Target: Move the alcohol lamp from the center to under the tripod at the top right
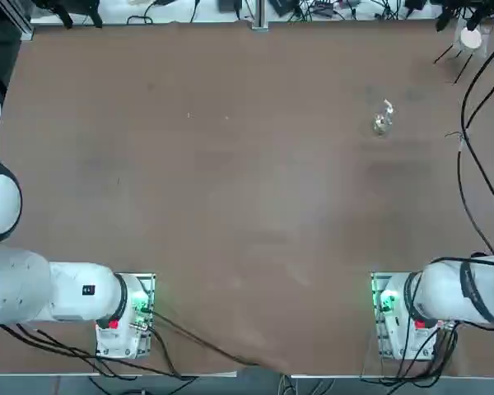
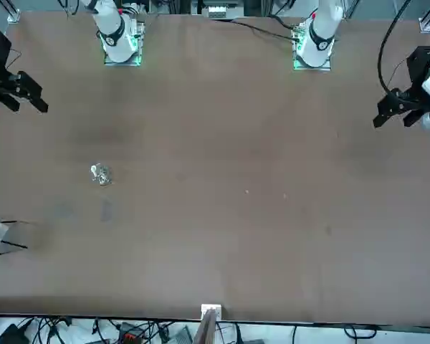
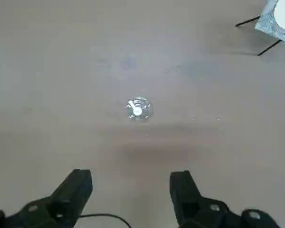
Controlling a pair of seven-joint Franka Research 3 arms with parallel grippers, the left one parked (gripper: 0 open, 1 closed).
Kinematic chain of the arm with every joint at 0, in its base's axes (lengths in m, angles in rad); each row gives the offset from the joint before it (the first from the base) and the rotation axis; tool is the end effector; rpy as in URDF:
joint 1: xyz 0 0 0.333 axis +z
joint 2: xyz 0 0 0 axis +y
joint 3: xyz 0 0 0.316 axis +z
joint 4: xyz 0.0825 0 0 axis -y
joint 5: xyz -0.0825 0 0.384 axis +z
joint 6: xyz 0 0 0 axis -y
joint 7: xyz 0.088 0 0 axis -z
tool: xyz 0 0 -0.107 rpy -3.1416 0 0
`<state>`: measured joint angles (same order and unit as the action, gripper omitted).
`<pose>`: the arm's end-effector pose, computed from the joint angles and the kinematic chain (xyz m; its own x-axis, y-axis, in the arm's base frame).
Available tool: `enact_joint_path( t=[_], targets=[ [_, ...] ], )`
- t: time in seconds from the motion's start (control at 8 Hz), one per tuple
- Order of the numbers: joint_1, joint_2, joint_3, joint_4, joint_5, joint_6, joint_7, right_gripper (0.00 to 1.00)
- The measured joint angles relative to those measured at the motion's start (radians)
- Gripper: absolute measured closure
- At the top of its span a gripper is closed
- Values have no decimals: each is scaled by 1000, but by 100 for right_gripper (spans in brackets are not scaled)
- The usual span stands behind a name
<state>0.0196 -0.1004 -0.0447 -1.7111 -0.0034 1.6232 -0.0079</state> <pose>0.5266 -0.0147 0.6168 0.9998 -0.0168 0.0124 -0.0168 -0.9999 -0.0010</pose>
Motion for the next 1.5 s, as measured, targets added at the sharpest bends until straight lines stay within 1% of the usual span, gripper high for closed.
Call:
enact_joint_path(
  t=[0.5,0.75,0.88,1.0,1.25,1.5],
  targets=[
    [-1,5,0,0,0,1,1,0],
    [-2,23,0,-2,0,10,1,0],
    [-3,41,0,-9,0,35,0,0],
    [-4,61,-1,-30,0,80,0,0],
    [-6,106,-4,-103,0,199,-3,0],
    [-20,165,-6,-207,-1,370,-35,0]
  ],
)
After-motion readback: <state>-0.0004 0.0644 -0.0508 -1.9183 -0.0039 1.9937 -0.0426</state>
